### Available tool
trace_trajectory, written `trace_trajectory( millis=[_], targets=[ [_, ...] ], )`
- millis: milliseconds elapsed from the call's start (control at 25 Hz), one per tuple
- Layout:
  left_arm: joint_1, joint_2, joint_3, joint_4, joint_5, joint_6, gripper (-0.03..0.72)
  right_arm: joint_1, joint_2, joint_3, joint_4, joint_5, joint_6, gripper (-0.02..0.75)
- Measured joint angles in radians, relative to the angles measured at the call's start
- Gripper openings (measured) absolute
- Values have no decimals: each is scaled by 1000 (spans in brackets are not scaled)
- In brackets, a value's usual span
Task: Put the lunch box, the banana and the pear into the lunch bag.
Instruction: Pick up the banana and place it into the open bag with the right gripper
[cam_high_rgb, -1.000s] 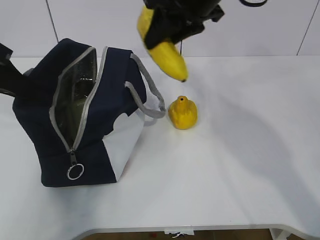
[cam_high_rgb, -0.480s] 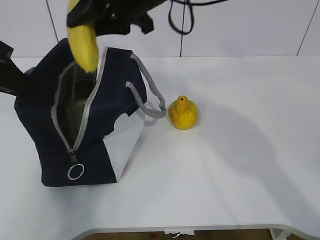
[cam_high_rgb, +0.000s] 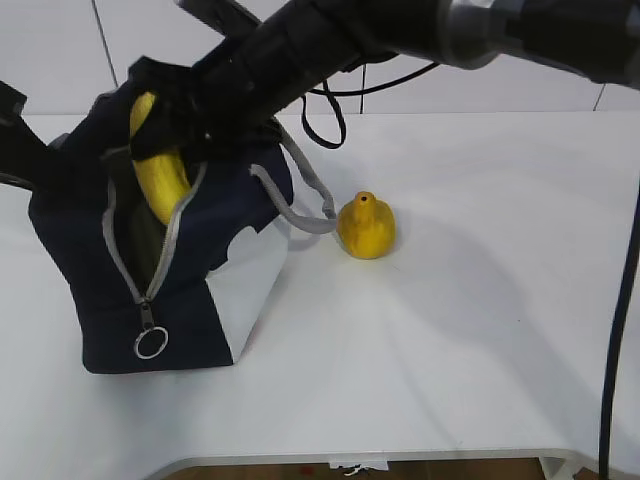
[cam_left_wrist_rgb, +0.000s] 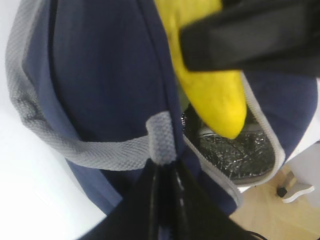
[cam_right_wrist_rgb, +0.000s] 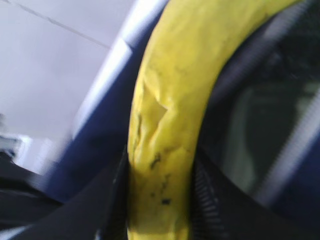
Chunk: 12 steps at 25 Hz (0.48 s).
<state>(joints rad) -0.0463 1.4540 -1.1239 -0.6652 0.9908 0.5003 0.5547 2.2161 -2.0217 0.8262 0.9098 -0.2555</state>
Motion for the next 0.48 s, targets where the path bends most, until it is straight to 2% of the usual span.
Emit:
trace_trajectory(
  millis=[160, 320, 400, 480],
  targets=[
    [0, 0, 0, 0, -11, 0, -1, 0, 2, 0, -110, 46, 13, 265],
    [0, 0, 0, 0, -13, 0, -1, 0, 9, 0, -141, 55, 17, 272],
    [0, 0, 0, -2, -16, 0, -1, 0, 9, 0, -142, 61, 17, 314],
    [0, 0, 0, -2, -15, 0, -1, 2, 9, 0, -144, 74, 18, 422]
  ],
)
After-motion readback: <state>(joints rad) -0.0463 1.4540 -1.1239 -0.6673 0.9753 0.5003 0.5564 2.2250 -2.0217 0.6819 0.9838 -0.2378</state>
